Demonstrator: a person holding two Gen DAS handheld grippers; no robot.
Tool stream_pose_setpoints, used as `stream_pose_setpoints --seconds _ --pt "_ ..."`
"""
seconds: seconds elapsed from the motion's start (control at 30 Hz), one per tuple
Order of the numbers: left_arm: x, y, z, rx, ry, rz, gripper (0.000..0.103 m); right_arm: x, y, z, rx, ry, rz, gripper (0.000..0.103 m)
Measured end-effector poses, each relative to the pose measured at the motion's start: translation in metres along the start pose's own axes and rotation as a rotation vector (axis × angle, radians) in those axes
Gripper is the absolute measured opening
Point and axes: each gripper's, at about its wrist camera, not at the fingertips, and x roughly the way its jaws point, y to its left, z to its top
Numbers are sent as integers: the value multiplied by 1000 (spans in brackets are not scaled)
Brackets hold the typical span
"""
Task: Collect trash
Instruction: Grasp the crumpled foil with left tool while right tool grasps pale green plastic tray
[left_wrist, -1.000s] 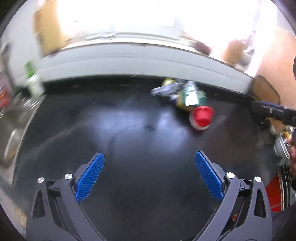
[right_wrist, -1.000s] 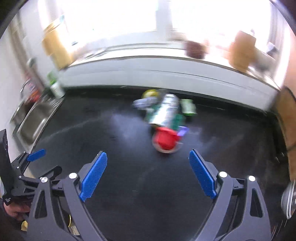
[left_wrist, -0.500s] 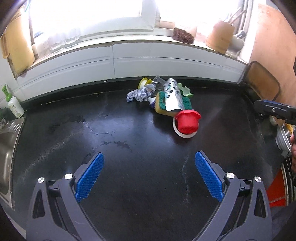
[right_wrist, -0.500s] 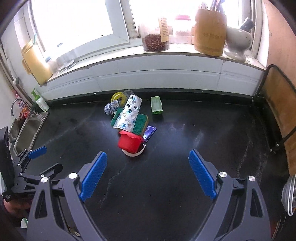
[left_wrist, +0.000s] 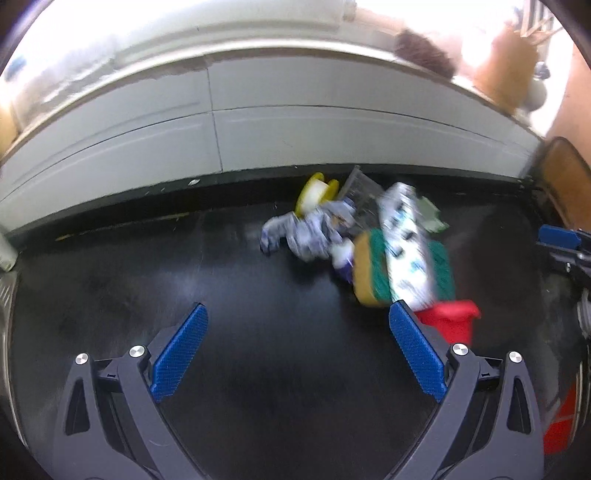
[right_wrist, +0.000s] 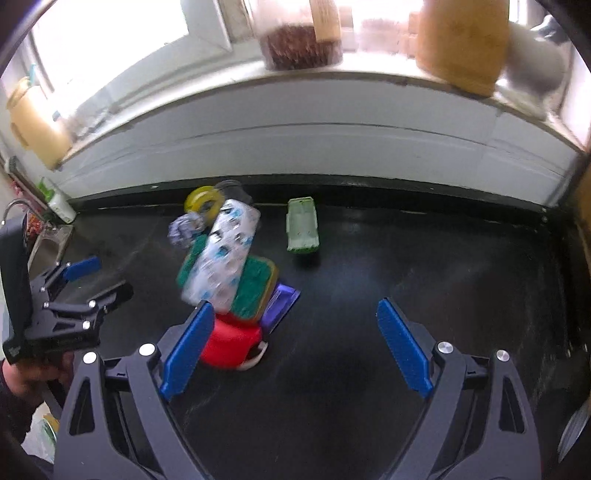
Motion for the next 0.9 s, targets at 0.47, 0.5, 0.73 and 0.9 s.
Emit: stream_pose_setpoints --seconds 0.47,0.5,0.73,0.9 --pt "97 21 48 -2 78 -149 72 127 -10 55 -5 182 25 65" --pt "97 20 47 3 76 -159 66 129 -11 56 0 188 29 62" --pt "92 17 44 25 78 -200 24 128 -4 55 -36 161 7 34" --pt "75 17 41 35 61 -171 24 109 -5 48 -22 117 -4 34"
